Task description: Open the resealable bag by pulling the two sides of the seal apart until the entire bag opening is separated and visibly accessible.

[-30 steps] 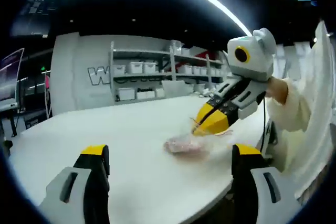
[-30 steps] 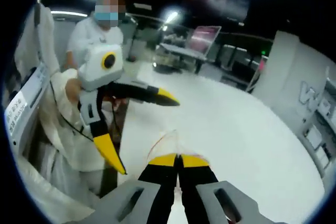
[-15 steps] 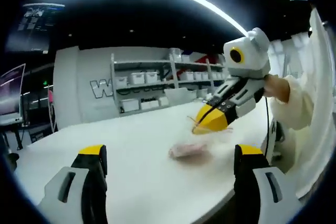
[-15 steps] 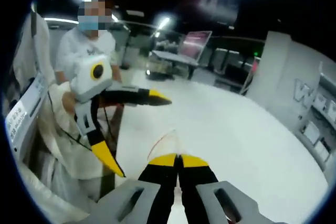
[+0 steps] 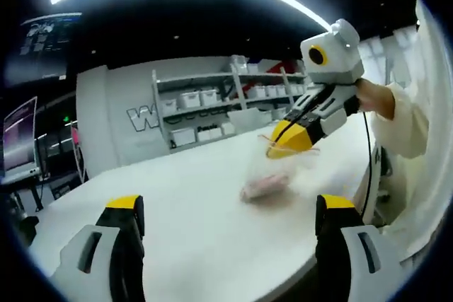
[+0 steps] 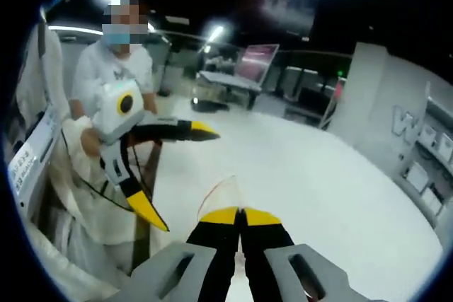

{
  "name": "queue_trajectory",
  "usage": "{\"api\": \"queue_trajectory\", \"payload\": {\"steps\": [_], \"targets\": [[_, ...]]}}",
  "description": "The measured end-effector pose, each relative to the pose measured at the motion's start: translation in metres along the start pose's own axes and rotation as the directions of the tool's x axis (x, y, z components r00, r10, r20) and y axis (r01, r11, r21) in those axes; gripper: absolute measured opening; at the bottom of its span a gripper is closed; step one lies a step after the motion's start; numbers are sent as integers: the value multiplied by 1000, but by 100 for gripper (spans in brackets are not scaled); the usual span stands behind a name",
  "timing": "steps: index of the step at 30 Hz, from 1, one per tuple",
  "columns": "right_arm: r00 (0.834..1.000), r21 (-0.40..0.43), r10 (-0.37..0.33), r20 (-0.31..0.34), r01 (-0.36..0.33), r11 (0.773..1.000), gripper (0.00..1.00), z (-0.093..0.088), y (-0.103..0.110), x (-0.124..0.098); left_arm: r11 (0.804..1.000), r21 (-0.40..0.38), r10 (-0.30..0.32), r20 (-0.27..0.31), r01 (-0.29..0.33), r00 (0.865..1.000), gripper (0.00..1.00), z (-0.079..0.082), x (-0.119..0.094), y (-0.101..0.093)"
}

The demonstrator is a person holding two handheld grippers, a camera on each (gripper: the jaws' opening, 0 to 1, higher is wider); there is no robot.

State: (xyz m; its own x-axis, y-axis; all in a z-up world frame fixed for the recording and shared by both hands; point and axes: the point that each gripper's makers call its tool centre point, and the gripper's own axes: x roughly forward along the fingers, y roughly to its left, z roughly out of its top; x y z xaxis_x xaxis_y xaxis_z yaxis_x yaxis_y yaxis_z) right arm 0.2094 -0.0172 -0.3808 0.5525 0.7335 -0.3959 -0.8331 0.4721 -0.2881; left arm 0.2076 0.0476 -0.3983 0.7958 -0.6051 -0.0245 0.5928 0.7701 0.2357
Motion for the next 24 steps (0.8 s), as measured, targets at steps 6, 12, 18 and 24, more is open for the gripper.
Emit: {"api": "queue_trajectory", "payload": {"steps": [6,12,18,24], "targets": [[1000,-4,-8,-4,8,1000,0,1,-3,1,1000,-4,-4,-15,4,1000,100,-6,0,1],[1000,-10,-12,-6,12,1000,0,2,-5,3,1000,-19,0,-4,0,1000,100,-6,-1,5],[999,-18,-31,10,31,999,0,8,-10,0,999,-51,1,10,-1,1000,100,-6,-2,6],[997,-31,-66,39,67,997,0,17,-19,-7,998,-56,2,10,-1,1000,100,-8,-1,4]]}}
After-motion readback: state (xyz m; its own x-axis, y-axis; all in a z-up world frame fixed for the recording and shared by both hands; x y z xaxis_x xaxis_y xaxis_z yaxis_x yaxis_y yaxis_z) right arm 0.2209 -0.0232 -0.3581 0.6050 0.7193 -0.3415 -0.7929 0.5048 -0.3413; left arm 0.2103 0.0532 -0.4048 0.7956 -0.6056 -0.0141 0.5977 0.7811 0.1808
